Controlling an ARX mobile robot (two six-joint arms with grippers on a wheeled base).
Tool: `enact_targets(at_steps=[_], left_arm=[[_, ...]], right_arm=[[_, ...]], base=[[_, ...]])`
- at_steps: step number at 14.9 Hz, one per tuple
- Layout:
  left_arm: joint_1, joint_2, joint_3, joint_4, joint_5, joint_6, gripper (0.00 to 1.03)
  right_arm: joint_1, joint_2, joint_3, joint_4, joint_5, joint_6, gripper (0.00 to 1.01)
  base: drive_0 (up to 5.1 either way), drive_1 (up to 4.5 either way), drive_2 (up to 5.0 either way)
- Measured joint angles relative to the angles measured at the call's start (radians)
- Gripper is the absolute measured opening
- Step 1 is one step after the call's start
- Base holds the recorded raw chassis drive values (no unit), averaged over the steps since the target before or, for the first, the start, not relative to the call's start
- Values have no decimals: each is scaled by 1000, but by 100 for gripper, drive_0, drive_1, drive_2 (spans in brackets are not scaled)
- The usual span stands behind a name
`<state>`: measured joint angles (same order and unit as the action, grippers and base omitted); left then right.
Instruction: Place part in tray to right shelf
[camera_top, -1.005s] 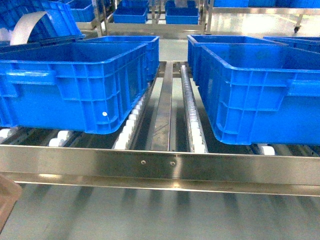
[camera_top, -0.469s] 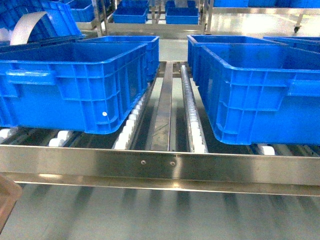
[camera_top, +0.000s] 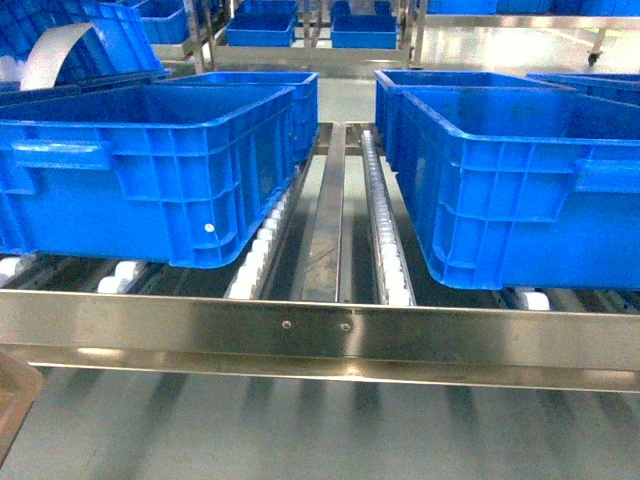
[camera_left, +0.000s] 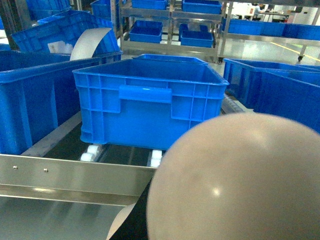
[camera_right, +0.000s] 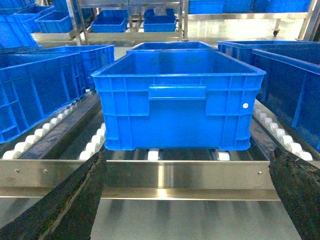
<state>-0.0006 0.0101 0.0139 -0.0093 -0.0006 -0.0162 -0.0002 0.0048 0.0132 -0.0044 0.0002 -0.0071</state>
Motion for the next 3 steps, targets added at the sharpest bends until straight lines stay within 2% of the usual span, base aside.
enact_targets(at_steps=[3], left_arm=[[0, 0, 0, 0, 0, 0, 14]], right_arm=[[0, 0, 0, 0, 0, 0, 98]], base=[[0, 0, 0]])
